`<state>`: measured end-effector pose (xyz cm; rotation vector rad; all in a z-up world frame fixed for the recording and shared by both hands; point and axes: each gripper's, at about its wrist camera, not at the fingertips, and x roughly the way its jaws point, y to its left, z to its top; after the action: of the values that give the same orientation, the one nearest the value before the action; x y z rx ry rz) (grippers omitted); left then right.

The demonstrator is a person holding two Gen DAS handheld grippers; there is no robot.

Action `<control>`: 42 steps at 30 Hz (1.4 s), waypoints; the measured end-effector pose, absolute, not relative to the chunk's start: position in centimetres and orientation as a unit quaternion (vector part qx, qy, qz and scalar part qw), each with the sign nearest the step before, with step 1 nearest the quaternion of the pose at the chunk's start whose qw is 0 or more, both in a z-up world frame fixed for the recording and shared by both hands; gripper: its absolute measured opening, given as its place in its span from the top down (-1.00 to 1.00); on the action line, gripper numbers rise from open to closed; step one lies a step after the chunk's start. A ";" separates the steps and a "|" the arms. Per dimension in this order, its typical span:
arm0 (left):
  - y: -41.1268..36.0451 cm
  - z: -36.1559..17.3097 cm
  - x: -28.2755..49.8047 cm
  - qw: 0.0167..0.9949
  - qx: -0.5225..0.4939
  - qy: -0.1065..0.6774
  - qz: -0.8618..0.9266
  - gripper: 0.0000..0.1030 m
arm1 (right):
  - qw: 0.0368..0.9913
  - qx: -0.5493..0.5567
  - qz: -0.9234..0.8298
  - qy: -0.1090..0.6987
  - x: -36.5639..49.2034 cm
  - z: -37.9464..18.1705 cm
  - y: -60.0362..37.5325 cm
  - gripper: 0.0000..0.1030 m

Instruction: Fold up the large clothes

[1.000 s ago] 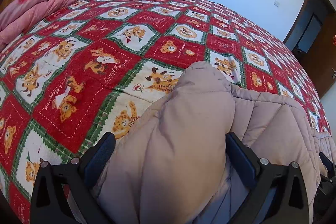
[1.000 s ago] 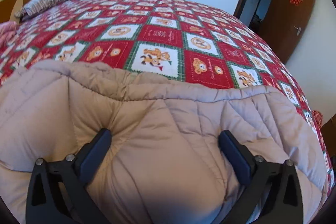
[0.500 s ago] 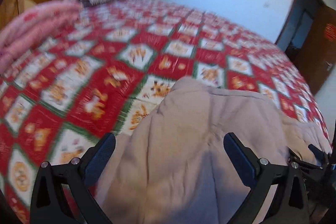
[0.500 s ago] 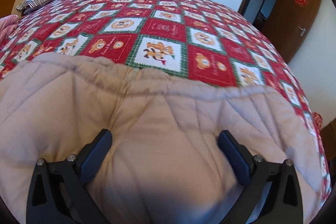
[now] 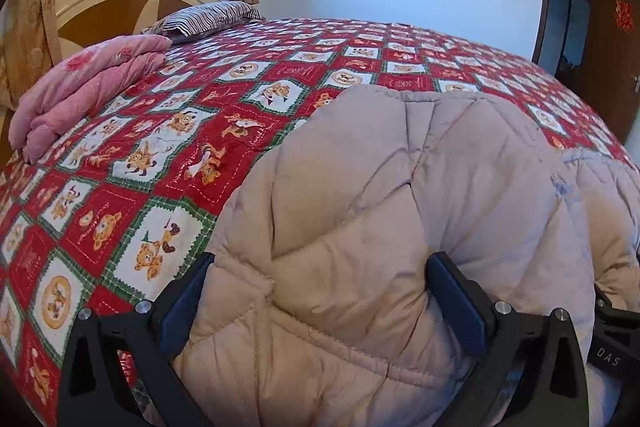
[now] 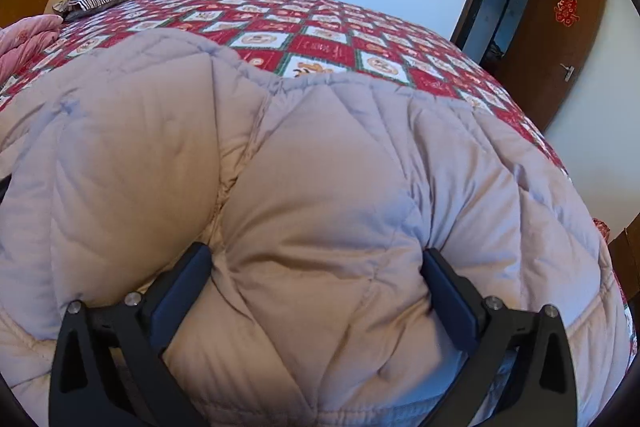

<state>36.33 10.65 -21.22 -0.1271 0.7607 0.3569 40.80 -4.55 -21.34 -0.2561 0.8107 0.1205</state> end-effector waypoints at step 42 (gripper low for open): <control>12.2 -22.3 27.4 0.926 -0.177 0.320 0.097 -0.09 | 0.929 -0.120 0.062 0.344 29.3 -22.6 -5.9 -1.00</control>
<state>27.42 12.20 -22.26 -0.3627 0.6565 0.1999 29.28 -5.86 -22.63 -0.2457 0.7038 0.1268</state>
